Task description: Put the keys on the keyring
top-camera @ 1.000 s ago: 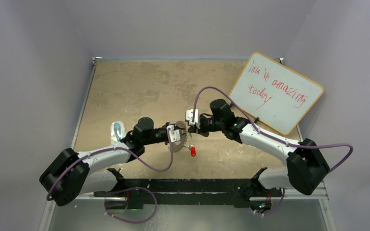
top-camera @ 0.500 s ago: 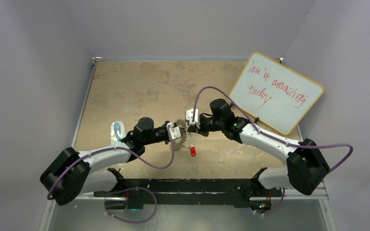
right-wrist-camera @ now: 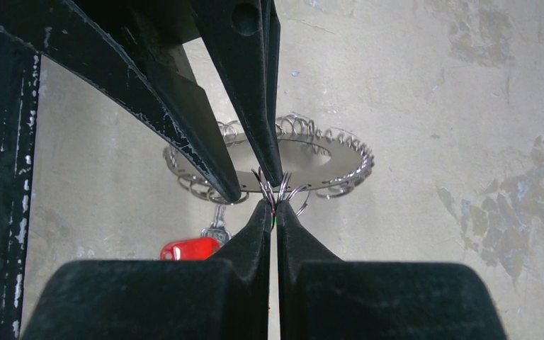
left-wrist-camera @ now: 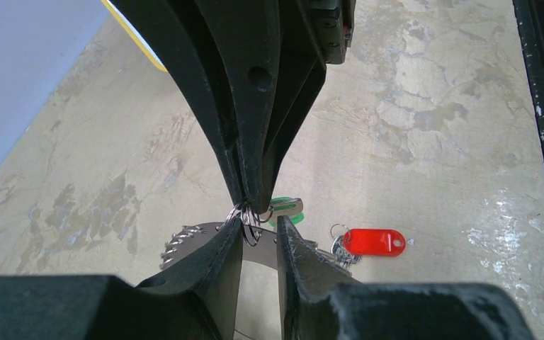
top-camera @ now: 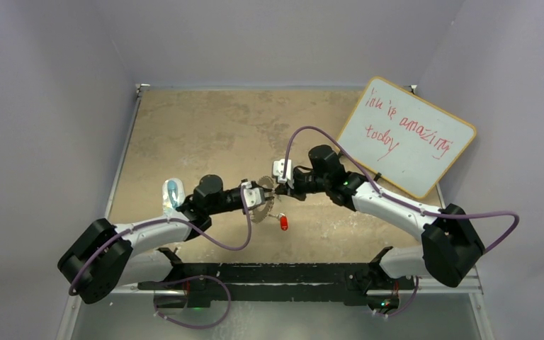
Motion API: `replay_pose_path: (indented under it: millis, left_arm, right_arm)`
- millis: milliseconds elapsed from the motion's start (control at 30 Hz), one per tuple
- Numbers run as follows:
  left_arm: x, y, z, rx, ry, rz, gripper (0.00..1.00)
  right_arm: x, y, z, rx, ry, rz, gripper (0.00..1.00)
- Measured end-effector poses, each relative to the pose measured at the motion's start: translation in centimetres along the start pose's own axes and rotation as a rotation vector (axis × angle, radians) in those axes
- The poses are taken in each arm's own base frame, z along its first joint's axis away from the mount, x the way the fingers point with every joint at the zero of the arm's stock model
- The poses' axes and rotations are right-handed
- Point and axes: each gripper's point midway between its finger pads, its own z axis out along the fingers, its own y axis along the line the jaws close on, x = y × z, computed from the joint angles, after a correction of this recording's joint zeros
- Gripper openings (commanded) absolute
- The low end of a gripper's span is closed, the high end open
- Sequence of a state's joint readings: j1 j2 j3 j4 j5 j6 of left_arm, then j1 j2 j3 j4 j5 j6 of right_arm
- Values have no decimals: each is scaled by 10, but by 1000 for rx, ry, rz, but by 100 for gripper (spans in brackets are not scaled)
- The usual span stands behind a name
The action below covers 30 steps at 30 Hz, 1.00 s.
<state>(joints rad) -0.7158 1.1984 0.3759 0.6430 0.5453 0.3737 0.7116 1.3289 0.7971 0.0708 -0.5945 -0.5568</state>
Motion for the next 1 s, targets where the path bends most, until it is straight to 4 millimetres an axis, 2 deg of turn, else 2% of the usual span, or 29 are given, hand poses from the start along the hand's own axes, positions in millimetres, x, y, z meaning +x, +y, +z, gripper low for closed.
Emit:
replay_pose_path:
  millis: [200,400,500,633,667,733,833,900,1000]
  left_arm:
    - [-3,-2,-4,-18,-23,-18,18]
    - [-3,6,-3,-62,-26,-53,11]
    - [-2,9,-1,-83,-24,-77,1]
    - [0,11,0,-98,-20,-102,0]
    - [0,10,0,-98,-20,-107,0]
    - [-1,10,0,-100,-22,-121,0]
    - [-3,10,0,-104,-31,-139,0]
    - [-7,10,0,-107,-52,-153,0]
    - [-13,10,-2,-119,-100,-168,0]
  right_arm:
    - [-3,0,1,-1,-11,8,0]
    - [-5,0,1,1,-19,8,0]
    - [-5,-1,1,3,-19,9,0]
    - [-3,-2,1,6,-13,12,0]
    - [-3,-2,2,6,-13,12,4]
    - [-3,-2,2,9,-16,22,27]
    - [-5,-3,2,31,-40,41,50]
    - [-8,-2,-2,60,-77,41,56]
    - [-15,2,-13,104,-138,38,56]
